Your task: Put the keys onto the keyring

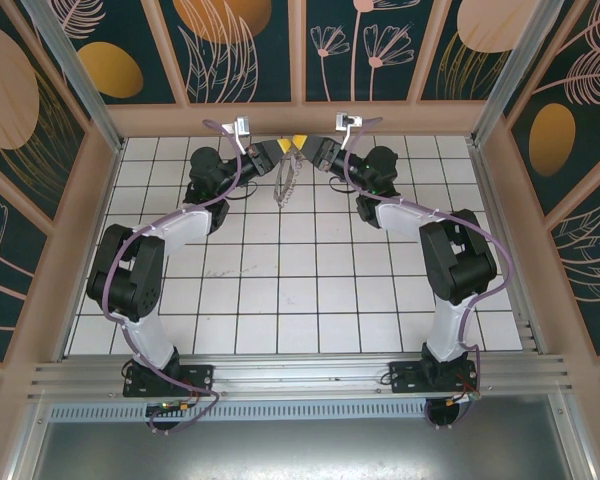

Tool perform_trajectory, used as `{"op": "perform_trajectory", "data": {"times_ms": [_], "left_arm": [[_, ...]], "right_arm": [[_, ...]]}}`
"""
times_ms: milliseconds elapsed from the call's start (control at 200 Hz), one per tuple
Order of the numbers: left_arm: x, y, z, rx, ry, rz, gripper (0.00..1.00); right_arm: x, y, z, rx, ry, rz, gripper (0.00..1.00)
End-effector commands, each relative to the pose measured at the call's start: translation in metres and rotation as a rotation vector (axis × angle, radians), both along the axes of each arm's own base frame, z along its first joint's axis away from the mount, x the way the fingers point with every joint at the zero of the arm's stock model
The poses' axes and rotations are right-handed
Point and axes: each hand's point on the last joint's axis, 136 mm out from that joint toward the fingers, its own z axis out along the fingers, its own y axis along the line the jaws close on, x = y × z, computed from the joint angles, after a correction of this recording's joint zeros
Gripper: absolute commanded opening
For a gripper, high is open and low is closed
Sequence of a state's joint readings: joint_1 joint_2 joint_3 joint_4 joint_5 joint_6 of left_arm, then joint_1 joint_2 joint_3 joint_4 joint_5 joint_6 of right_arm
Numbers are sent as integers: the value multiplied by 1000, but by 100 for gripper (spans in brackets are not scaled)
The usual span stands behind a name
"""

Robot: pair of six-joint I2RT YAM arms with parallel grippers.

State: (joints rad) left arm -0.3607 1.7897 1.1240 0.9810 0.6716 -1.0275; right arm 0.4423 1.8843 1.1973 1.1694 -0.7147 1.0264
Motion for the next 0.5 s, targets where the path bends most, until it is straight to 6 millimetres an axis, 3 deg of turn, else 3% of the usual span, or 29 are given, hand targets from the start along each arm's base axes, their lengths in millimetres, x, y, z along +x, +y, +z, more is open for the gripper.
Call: {"op": "perform_trajectory", "data": {"times_ms": [0, 115, 275, 495], "left_arm": [[-15, 1, 50, -34, -146, -13, 0], [-16, 1, 51, -33, -149, -16, 0], [-16, 1, 49, -28, -149, -17, 0], [-20, 0, 48, -8, -162, -30, 0]], "right_arm": [[-18, 6, 6, -10, -35, 37, 26], [-18, 4, 4, -15, -34, 25, 32], [-19, -1, 2, -16, -32, 12, 32], [-25, -21, 15, 1, -58, -25, 32]]}}
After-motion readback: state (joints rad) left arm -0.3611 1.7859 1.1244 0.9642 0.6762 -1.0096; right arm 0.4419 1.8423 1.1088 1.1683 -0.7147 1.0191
